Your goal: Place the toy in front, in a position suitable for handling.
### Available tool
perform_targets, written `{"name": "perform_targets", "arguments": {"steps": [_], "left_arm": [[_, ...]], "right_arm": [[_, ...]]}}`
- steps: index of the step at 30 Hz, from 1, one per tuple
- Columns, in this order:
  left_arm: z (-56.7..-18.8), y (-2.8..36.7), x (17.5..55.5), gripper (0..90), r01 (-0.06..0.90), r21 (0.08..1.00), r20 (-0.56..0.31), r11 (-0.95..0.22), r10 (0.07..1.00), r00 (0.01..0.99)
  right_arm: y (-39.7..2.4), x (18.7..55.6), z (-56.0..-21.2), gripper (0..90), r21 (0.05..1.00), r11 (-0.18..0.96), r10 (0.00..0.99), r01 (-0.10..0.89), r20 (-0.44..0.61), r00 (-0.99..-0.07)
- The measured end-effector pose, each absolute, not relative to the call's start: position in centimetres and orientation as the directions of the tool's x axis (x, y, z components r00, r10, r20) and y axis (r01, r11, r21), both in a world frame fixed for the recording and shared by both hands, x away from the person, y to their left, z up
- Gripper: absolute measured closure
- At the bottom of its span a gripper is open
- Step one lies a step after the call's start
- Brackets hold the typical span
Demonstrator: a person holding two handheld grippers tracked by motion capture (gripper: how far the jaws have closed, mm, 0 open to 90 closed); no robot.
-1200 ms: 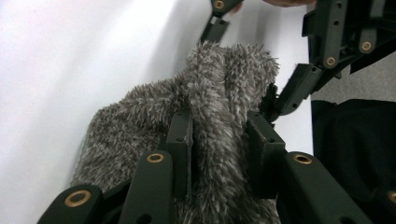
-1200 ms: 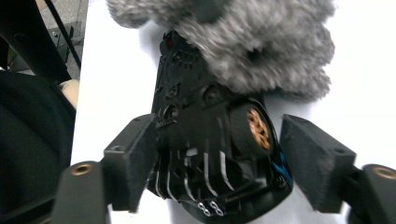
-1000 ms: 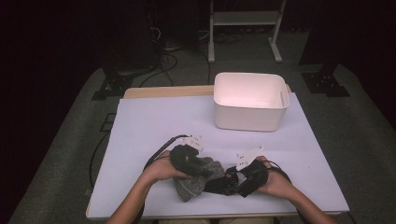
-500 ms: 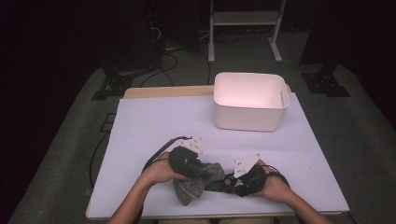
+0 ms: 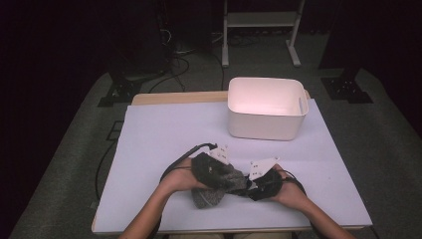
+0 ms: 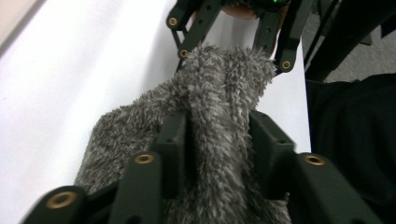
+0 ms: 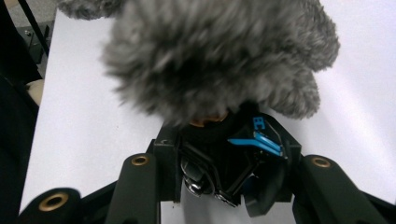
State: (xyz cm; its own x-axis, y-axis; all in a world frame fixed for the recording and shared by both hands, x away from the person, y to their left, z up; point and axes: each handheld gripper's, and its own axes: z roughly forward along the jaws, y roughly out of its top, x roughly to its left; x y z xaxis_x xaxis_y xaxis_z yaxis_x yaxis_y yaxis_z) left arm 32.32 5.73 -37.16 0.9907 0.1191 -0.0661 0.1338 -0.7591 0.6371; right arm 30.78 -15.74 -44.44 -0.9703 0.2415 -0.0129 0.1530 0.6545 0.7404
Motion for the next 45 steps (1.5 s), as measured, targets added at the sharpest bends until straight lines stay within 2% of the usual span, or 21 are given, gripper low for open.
{"name": "perform_targets", "arguments": {"steps": [3, 8, 11, 15, 17, 25, 30, 38, 45], "left_arm": [[-36.7, 5.9, 32.1, 47.7, 0.139, 0.639, -0.048, -0.757, 0.141, 0.989], [-36.1, 5.0, 31.7, 43.7, 0.118, 0.652, -0.042, -0.749, 0.119, 0.992], [-36.5, 3.9, 31.6, 47.1, 0.086, 0.623, -0.025, -0.777, 0.090, 0.996], [-37.3, 3.0, 31.8, 67.8, 0.071, 0.608, -0.021, -0.791, 0.074, 0.997], [-37.2, 2.9, 32.0, 71.4, 0.070, 0.612, -0.019, -0.788, 0.074, 0.997], [-37.5, 1.1, 32.5, 72.4, 0.051, 0.624, -0.013, -0.779, 0.054, 0.998], [-37.4, 2.7, 32.6, 73.8, 0.057, 0.618, -0.005, -0.784, 0.068, 0.998], [-37.5, 6.4, 33.1, 74.1, 0.129, 0.623, -0.021, -0.772, 0.148, 0.989], [-37.5, 3.8, 32.8, 74.2, 0.084, 0.633, -0.025, -0.769, 0.089, 0.996]], "right_arm": [[-15.8, 30.8, -44.4, 55.4, 0.744, 0.649, 0.236, 0.158, 0.001, -0.972], [-16.5, 30.8, -44.0, 54.4, 0.765, 0.621, 0.238, 0.171, 0.023, -0.971], [-17.0, 30.8, -43.8, 55.6, 0.773, 0.608, 0.248, 0.181, 0.031, -0.968], [-17.0, 30.6, -43.8, 56.3, 0.771, 0.617, 0.243, 0.160, 0.007, -0.970], [-16.9, 30.4, -43.7, 56.4, 0.769, 0.620, 0.249, 0.160, 0.001, -0.969], [-16.8, 30.4, -43.9, 56.4, 0.774, 0.611, 0.258, 0.167, 0.005, -0.966], [-16.9, 30.4, -43.9, 56.4, 0.774, 0.612, 0.255, 0.164, 0.003, -0.967], [-16.8, 30.5, -43.9, 56.5, 0.774, 0.612, 0.253, 0.162, 0.002, -0.968], [-16.7, 30.5, -43.9, 56.4, 0.771, 0.617, 0.252, 0.158, -0.003, -0.968]]}}
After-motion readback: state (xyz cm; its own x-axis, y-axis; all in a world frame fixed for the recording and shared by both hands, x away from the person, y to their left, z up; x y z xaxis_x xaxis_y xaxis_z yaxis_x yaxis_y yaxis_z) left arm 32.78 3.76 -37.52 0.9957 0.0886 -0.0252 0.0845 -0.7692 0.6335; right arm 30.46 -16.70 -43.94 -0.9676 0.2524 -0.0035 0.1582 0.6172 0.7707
